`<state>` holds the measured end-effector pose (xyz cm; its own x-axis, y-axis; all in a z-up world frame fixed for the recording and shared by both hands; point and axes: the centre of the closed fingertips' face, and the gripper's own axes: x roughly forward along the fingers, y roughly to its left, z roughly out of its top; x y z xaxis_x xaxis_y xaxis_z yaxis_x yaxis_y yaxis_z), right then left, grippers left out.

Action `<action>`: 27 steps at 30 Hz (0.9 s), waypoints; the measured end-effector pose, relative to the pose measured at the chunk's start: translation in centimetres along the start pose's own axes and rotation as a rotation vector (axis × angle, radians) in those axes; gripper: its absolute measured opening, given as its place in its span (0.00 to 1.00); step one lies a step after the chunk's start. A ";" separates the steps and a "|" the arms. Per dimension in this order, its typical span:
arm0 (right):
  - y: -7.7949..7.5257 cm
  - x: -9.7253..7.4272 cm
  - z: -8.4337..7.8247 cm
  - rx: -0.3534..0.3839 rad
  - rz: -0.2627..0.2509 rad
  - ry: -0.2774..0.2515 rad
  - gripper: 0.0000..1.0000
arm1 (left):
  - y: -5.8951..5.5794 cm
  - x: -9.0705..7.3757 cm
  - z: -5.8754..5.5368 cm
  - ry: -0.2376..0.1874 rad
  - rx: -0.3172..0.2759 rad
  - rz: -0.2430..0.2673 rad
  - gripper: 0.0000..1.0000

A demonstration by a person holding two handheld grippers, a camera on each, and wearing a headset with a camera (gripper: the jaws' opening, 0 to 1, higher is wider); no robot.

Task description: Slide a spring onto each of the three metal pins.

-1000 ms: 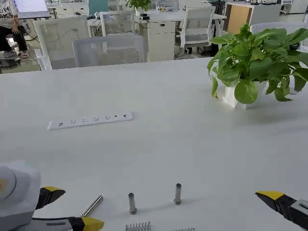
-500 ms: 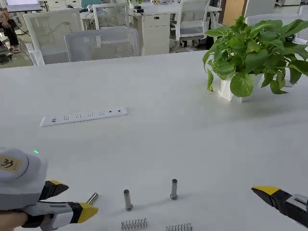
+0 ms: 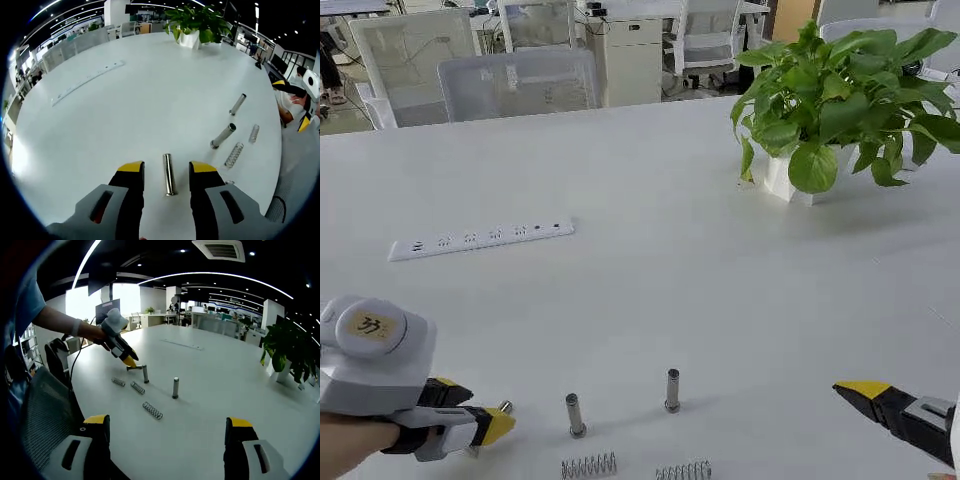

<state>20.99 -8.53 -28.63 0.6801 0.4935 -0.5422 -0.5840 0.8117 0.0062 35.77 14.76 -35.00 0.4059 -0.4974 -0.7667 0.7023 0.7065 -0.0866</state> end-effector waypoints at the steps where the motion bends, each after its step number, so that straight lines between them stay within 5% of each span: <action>1: 0.0 0.0 0.0 0.001 -0.001 0.000 0.96 | 0.0 0.1 0.0 0.007 -0.003 0.001 0.32; 27: 0.2 -0.4 -0.8 0.030 -0.005 -0.001 0.96 | 0.3 1.7 -0.6 0.112 0.016 0.000 0.08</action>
<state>20.25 -8.86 -29.04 0.6831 0.4900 -0.5415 -0.5671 0.8231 0.0293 36.33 14.35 -36.70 0.3383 -0.4374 -0.8332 0.7121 0.6978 -0.0771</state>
